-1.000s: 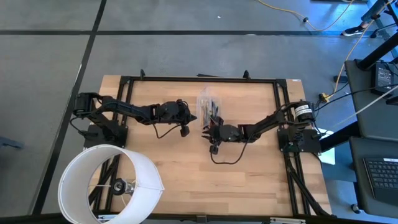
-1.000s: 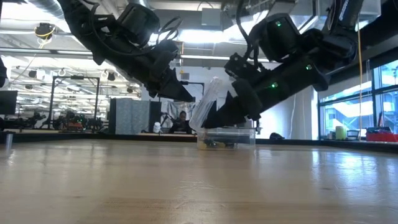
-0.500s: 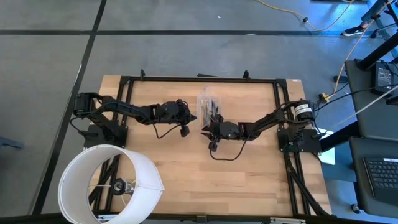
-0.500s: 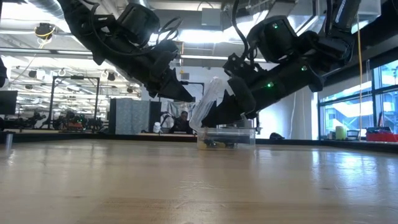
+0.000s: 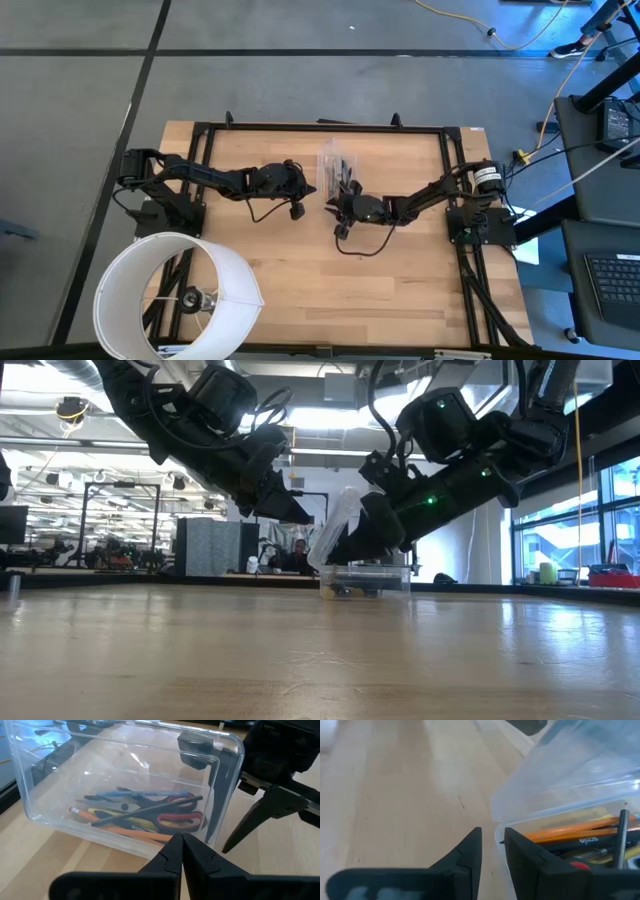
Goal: Pick & place school supplies into a supply box
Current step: Adjust the orange pencil on the transparent supply box
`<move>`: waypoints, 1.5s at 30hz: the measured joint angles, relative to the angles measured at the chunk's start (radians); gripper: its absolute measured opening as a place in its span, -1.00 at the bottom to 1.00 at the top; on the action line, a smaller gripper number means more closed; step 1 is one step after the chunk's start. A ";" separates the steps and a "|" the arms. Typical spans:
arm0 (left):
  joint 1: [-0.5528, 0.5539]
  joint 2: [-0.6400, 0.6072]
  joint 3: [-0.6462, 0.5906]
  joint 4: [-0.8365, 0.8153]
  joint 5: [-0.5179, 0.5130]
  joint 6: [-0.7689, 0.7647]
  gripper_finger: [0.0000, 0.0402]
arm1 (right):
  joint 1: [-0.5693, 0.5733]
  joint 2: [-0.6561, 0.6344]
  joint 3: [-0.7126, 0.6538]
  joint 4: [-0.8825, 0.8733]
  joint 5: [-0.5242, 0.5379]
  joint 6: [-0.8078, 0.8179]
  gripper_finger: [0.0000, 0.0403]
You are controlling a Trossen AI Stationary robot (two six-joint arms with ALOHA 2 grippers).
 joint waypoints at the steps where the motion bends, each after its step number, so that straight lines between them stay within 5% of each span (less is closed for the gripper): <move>1: 0.000 0.000 0.000 -0.001 0.000 0.000 -0.97 | 0.000 0.000 0.000 0.000 0.009 -0.015 -0.57; 7: 0.000 0.000 0.000 -0.014 0.000 0.000 -0.98 | 0.001 0.000 0.000 0.000 0.117 -0.019 -0.57; 23: 0.000 0.000 0.000 -0.014 0.000 -0.002 -0.98 | -0.009 -0.047 0.019 -0.024 0.138 -0.067 -0.57; 30: 0.000 0.000 0.000 -0.015 0.000 0.000 -0.98 | -0.072 -0.047 0.066 -0.161 0.040 -0.107 -0.57; 39: 0.000 0.000 0.000 -0.015 0.000 0.000 -0.98 | -0.158 -0.047 0.070 -0.172 -0.145 -0.143 -0.57; 45: 0.001 0.000 0.000 -0.015 0.000 0.006 -0.99 | -0.168 -0.034 0.070 -0.172 -0.179 -0.150 -0.57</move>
